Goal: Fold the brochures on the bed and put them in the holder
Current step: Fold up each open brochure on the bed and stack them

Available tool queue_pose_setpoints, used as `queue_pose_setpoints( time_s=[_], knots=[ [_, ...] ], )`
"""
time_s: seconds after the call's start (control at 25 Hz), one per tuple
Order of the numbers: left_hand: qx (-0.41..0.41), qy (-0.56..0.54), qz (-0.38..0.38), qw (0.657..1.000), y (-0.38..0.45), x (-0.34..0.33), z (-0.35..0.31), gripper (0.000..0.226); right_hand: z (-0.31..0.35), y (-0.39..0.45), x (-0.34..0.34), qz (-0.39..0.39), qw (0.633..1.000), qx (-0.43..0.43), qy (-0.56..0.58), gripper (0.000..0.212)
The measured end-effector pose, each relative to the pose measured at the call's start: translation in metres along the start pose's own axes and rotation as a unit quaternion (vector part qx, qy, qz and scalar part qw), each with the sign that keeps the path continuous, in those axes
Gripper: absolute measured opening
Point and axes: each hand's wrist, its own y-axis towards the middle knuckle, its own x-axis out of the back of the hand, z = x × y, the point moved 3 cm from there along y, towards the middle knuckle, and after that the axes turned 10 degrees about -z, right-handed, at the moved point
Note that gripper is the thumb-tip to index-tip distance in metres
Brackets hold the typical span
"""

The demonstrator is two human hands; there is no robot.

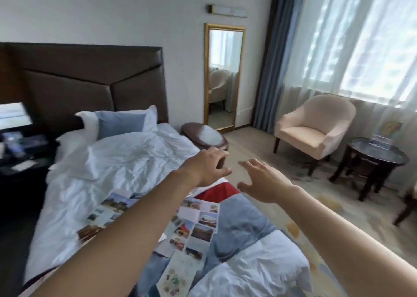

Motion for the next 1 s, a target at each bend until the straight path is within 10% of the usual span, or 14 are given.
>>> queue_pose_setpoints(
  time_s=[0.4,1.0],
  knots=[
    [0.281,0.03,0.037,0.958,-0.08,-0.036,0.189,0.069,0.119,0.108,-0.154,0.111,0.964,0.228,0.079,0.074],
    [0.381,-0.004,0.126,0.916,-0.238,-0.229,0.374,0.061,0.231,0.033,-0.456,0.288,0.895,0.337,0.044,0.068]
  ],
)
